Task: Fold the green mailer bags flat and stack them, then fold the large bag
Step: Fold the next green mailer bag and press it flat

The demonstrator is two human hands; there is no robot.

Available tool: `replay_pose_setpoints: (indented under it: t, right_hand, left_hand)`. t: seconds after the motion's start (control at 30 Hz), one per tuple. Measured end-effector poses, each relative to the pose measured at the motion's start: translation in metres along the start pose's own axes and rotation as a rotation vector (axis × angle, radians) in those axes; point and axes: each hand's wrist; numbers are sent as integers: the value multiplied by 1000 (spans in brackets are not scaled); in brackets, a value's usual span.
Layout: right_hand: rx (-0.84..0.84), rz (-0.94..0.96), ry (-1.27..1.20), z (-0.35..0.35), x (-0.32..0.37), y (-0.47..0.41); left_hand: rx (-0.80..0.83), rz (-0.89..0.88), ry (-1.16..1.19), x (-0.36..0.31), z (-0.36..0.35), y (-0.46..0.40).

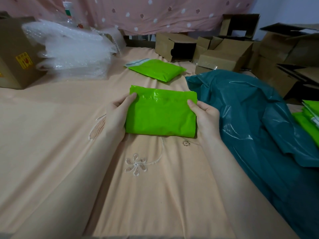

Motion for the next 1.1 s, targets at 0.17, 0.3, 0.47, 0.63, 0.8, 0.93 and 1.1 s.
replay_pose_setpoints:
  t: [0.17,0.3,0.47,0.63,0.8,0.93,1.1]
  right_hand:
    - [-19,20,18,0,2,2]
    - [-47,43,20,-1,4,4]
    - [-68,53,28,-1,5,5]
    - [-99,76,30,-2,6,7]
    - [-96,90,-3,-3,7,7]
    - [-108,107,38,-2,6,6]
    - [-112,135,56,-1,6,6]
  left_hand:
    - [16,-17,-4,2,2,0]
    - [53,-53,16,3,4,1]
    - [37,-90,19,4,5,0]
    - [31,-91,37,3,3,2]
    - [28,-95,53,4,3,1]
    - [17,-114,56,4,4,-1]
    - [41,-122,102,2,4,2]
Point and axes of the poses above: each hand's wrist, its own y-axis away from the middle knuckle, its own z-axis out of the back of the hand, x = y × z, and after that the axes turned 6 degrees about z, right-handed
